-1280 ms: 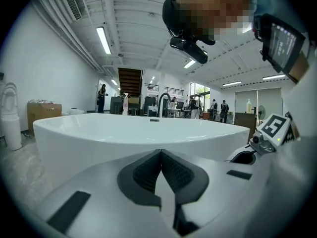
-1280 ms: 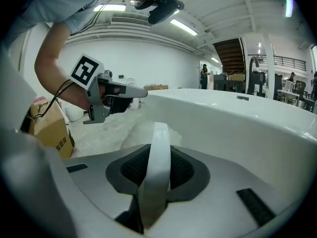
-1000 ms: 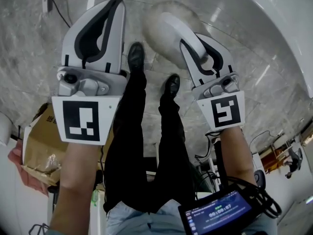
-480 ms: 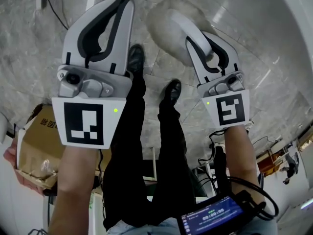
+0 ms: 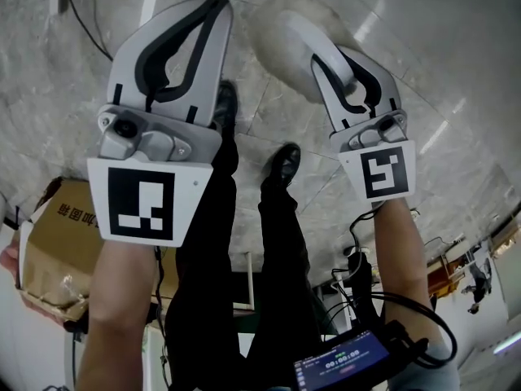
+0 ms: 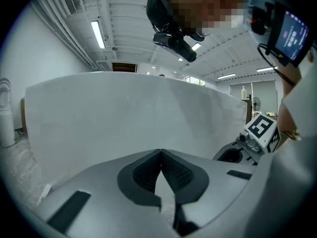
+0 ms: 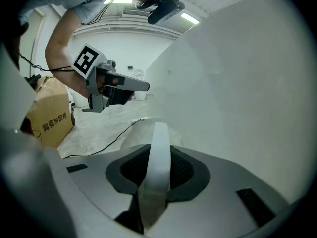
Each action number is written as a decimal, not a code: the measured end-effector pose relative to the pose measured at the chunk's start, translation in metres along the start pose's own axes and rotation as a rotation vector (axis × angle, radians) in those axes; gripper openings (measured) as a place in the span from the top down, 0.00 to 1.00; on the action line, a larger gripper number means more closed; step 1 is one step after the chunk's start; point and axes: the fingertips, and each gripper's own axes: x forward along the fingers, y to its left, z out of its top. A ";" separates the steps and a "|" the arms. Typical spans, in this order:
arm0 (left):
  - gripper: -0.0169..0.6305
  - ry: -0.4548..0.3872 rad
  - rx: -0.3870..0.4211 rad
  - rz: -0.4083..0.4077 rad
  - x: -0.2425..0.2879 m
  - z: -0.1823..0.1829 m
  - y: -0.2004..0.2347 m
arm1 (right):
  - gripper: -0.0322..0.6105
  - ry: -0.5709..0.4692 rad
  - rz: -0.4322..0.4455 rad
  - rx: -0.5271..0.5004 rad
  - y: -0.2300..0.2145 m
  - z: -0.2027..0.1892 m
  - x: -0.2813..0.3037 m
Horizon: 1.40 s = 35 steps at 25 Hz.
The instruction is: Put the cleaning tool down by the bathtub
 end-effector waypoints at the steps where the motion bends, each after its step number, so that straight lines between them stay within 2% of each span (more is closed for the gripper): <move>1: 0.95 0.004 0.004 -0.004 0.003 -0.005 0.000 | 0.79 0.002 0.005 -0.004 0.000 -0.005 0.003; 25: 0.95 0.029 0.012 -0.025 0.024 -0.065 0.012 | 0.79 0.044 0.071 -0.087 0.003 -0.068 0.058; 35: 0.95 0.019 -0.001 -0.038 0.024 -0.065 0.008 | 0.79 0.082 0.081 -0.106 0.007 -0.085 0.064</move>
